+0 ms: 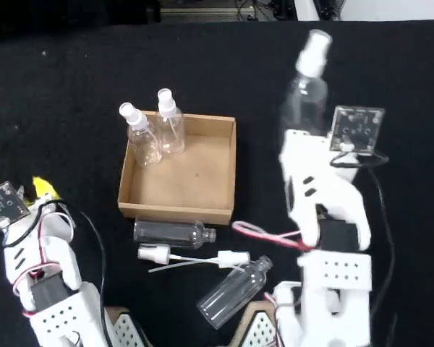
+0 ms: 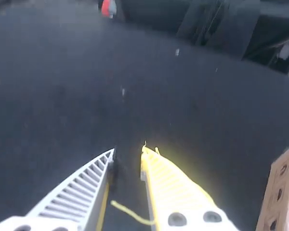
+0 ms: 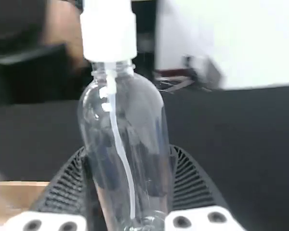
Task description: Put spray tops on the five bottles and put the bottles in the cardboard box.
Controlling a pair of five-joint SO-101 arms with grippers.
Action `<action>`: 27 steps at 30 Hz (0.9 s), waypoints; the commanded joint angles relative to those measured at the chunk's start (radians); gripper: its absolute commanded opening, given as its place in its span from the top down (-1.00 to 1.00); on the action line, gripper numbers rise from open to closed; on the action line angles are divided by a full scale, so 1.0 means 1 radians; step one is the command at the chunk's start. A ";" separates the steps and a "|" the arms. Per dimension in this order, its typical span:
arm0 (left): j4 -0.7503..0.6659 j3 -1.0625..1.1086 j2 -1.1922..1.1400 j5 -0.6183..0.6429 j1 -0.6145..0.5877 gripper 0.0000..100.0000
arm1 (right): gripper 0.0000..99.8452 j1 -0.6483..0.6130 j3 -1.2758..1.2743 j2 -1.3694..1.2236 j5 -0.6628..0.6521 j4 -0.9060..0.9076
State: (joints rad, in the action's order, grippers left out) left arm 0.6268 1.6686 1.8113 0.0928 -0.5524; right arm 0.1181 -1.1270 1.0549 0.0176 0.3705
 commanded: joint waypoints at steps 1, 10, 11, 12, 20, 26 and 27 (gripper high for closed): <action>-0.063 0.030 0.012 0.012 0.041 0.84 | 0.94 0.164 -0.154 -0.097 -0.068 -0.379; -0.060 0.031 0.006 0.006 0.099 0.84 | 0.94 0.364 -0.180 -0.489 -0.091 -0.798; -0.060 0.031 0.006 0.006 0.099 0.84 | 0.94 0.370 -0.173 -0.538 -0.091 -0.833; -0.060 0.031 0.006 0.006 0.099 0.84 | 0.94 0.373 -0.166 -0.584 -0.091 -0.875; -0.034 0.031 0.011 0.006 0.099 0.84 | 0.94 0.376 -0.165 -0.928 -0.091 -1.289; -0.034 0.031 0.011 0.006 0.097 0.84 | 0.94 0.379 -0.140 -1.109 -0.091 -1.499; -0.034 0.031 0.011 0.006 0.097 0.84 | 0.94 0.385 -0.124 -1.139 -0.089 -1.507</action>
State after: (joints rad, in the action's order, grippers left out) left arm 0.5915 1.6747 1.8128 0.0974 -0.4680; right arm 0.4710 -1.3357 -0.0422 -0.0698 -1.0595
